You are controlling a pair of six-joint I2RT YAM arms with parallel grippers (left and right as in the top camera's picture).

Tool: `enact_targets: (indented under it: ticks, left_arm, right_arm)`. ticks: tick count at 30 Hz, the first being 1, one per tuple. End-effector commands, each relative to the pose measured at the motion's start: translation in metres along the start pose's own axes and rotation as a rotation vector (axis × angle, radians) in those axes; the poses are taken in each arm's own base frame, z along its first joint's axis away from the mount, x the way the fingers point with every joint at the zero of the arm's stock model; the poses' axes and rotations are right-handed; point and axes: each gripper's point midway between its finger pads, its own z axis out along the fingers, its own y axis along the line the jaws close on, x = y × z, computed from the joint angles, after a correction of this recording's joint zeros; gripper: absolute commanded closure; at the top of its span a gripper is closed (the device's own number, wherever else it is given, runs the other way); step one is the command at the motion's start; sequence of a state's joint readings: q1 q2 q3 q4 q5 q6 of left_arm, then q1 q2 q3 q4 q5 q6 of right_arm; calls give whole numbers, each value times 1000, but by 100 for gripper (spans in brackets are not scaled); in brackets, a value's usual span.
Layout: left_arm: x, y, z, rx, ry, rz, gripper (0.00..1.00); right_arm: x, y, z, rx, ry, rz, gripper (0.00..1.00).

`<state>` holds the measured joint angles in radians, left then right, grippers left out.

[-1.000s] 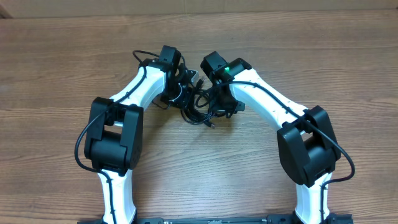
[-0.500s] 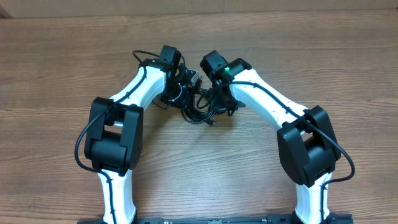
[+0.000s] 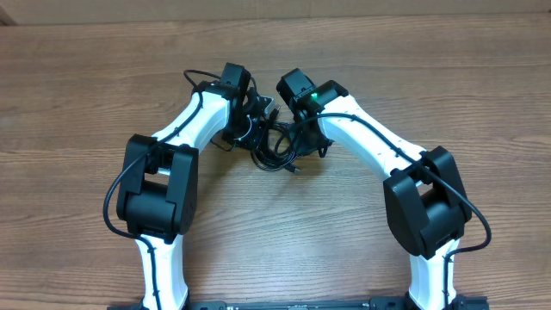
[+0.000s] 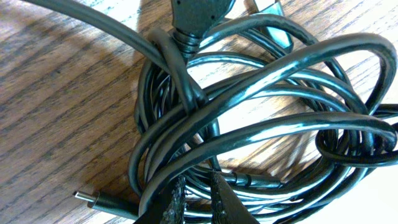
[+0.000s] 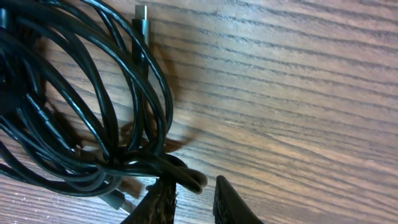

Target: Untangle cables

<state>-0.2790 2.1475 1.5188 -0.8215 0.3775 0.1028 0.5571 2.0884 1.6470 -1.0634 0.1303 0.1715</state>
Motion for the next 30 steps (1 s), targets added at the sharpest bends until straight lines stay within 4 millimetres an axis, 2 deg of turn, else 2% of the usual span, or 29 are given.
enact_targets:
  ticks: [1, 10, 12, 14, 15, 23, 27, 30]
  left_arm:
    - [7, 14, 10, -35, 32, -34, 83]
    - [7, 14, 10, -34, 32, -34, 83]
    - [7, 14, 10, -35, 31, -34, 83]
    - [7, 14, 10, -35, 32, -34, 83]
    - [7, 14, 10, -35, 32, -34, 83]
    - [7, 14, 10, -35, 31, -34, 83]
    - [7, 14, 10, -35, 29, -33, 84]
    - [6, 14, 10, -35, 28, -34, 84]
  right_arm:
    - [-1, 3, 2, -23, -4, -33, 80]
    - [-2, 7, 1, -47, -7, -143, 75]
    - [-3, 7, 1, -47, -10, -143, 79]
    - [-3, 8, 1, -48, -14, -143, 93]
    - [-3, 8, 1, -48, -13, -143, 95]
    - [3, 6, 1, -42, 10, -145, 96]
    - [4, -8, -4, 33, 21, -154, 96]
    - [5, -21, -20, 99, 28, -157, 96]
